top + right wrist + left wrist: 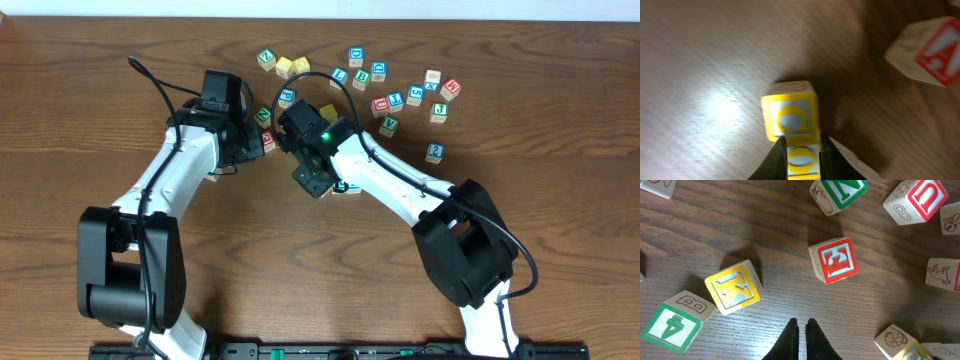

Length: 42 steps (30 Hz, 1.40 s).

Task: Spell out CORL

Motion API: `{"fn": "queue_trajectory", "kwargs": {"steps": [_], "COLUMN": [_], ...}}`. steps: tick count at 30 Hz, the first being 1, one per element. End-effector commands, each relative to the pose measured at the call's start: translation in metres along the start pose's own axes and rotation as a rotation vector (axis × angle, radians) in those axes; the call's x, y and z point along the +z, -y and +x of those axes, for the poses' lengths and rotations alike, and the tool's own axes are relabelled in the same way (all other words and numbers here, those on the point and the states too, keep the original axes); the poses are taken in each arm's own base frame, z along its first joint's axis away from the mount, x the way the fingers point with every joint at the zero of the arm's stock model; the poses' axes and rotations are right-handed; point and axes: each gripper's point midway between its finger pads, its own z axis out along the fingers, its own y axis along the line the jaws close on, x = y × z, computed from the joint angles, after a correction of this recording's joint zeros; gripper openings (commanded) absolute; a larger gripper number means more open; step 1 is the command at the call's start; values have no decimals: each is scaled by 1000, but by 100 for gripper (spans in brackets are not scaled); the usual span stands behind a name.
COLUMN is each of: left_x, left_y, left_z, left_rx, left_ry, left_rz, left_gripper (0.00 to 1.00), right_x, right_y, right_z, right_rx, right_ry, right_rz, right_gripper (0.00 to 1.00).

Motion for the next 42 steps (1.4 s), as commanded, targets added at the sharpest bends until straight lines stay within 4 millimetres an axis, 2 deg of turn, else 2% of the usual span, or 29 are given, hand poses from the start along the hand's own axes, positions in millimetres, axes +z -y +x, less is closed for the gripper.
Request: {"fn": "queue_trajectory", "kwargs": {"steps": [1,6,8,15,20,28,42], "left_x": [1,1,1,1,1,1,1], "left_y": [2,1,1,1,1,1,1], "left_z": [-4,-6,-6,-6,-6,-6,-6], "left_rx": [13,13,13,13,13,13,13], "left_ry": [6,15,17,17,16,16,16], "left_rz": [0,-4,-5,-5,-5,-5,-5], "left_gripper": [8,7,7,8,7,8,7], "right_x": [-22,-34,-31,-9,6,9,9], "right_y": [-23,-44,-50,-52,-34,-15,-5], "right_z": [-14,-17,-13,5,22,28,34], "right_rx": [-25,-29,-26,32,78,115,85], "right_ry": [69,91,77,0,-54,-76,-98], "right_rz": [-128,-251,-285,-288,-191,-75,-11], "right_gripper": [18,20,19,18,19,18,16]}}
